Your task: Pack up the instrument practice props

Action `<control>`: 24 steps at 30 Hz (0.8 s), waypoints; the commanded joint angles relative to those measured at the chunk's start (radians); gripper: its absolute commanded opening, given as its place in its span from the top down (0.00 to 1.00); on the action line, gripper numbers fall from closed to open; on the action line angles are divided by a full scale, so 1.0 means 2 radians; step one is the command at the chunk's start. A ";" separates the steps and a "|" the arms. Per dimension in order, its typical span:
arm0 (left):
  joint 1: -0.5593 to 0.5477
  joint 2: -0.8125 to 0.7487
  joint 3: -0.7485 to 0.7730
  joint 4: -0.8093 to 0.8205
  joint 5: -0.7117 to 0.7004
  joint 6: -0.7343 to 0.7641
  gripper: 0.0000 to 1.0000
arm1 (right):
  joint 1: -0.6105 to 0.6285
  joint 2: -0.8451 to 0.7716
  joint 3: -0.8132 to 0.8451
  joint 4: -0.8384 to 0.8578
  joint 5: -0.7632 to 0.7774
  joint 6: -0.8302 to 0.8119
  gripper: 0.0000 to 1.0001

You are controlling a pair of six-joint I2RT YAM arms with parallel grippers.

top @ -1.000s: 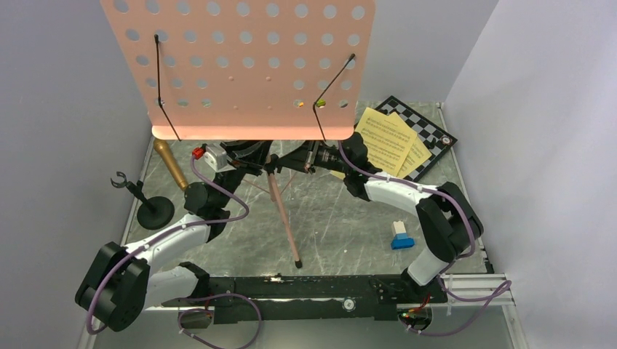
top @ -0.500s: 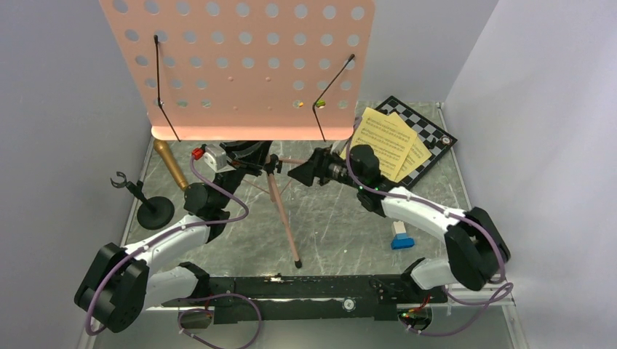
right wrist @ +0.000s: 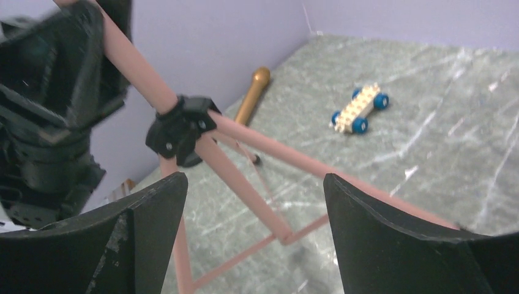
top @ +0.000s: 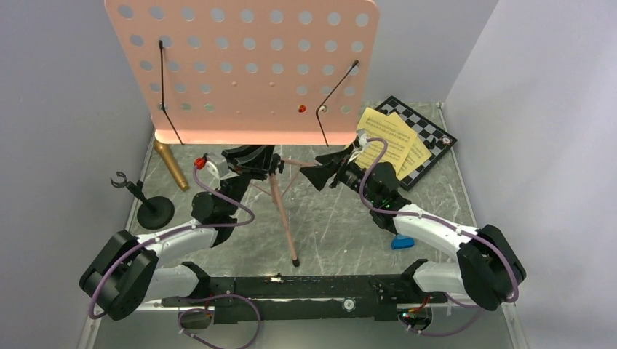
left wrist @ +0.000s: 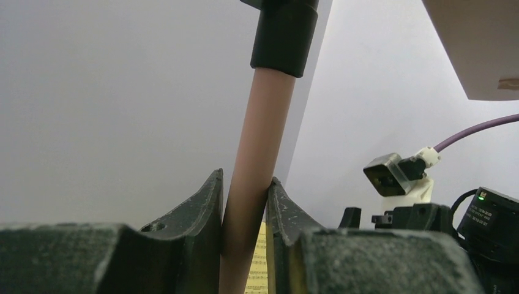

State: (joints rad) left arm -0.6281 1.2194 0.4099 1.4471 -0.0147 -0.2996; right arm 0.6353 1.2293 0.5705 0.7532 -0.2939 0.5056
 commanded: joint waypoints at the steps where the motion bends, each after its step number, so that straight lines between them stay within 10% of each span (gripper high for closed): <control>1: -0.034 0.054 -0.098 -0.190 -0.021 -0.090 1.00 | 0.000 0.017 0.030 0.133 -0.024 -0.002 0.13; 24: -0.085 0.116 -0.155 -0.117 -0.028 -0.130 1.00 | 0.002 0.178 0.218 0.294 -0.177 0.127 0.20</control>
State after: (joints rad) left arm -0.7414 1.2812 0.3206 1.5509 -0.1143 -0.4091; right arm 0.6353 1.5463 0.9356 1.2434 -0.5598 0.7086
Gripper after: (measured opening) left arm 0.300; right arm 0.816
